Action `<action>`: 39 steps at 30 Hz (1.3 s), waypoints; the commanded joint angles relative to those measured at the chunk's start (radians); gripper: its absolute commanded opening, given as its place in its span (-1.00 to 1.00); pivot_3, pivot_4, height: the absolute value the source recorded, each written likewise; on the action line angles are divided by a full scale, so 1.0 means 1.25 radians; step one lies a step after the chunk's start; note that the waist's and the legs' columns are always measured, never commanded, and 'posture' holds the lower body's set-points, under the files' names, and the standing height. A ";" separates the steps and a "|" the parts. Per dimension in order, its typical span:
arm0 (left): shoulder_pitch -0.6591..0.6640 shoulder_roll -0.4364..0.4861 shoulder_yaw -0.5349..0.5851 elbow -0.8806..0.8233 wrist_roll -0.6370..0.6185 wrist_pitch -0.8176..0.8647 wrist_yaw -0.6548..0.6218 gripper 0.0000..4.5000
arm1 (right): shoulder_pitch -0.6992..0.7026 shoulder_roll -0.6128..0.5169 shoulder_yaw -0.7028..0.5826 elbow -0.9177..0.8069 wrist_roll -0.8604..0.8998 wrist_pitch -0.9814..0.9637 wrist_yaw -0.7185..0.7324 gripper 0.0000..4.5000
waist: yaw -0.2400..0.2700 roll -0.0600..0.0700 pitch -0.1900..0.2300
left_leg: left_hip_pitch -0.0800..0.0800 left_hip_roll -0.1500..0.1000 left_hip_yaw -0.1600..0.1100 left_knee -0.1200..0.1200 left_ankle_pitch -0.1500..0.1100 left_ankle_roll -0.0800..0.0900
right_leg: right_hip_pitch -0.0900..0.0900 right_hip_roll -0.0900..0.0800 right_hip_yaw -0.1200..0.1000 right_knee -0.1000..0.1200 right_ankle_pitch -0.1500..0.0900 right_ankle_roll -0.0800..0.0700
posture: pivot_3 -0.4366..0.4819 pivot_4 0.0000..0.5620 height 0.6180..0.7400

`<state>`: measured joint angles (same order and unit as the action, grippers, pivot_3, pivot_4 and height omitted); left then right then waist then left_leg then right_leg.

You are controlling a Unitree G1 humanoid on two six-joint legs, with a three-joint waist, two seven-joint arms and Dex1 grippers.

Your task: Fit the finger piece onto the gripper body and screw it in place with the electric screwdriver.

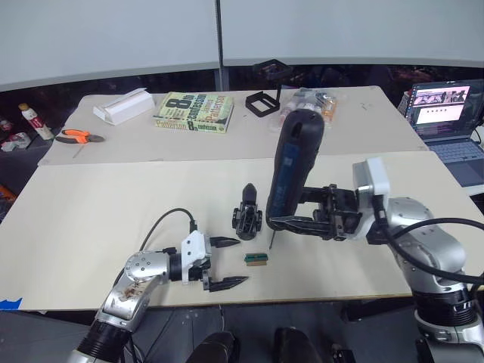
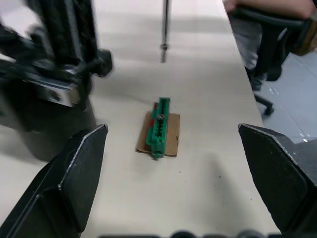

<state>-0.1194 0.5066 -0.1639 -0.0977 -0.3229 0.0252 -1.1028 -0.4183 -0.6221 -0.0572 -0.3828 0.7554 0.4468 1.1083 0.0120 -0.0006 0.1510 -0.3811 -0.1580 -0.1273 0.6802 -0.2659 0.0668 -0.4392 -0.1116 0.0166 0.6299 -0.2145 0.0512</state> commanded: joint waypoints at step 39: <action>0.019 -0.019 0.101 -0.035 -0.060 0.027 0.109 1.00 | -0.535 0.103 0.046 0.338 0.000 0.075 0.112 -0.17 | -0.003 0.000 0.000 | -0.003 0.000 0.000 0.000 0.000 0.000 | -0.003 0.000 0.000 0.000 0.000 0.000 | -0.05 -0.47 1.00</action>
<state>-0.0987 0.4849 -0.0463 -0.1195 -0.3936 0.0690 -0.9725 -1.0498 -0.4988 0.0166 0.0544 0.7498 0.5367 1.2440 0.0082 -0.0005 0.1510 -0.3853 -0.1584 -0.1274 0.6804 -0.2660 0.0671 -0.4432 -0.1122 0.0164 0.6302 -0.2144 0.0511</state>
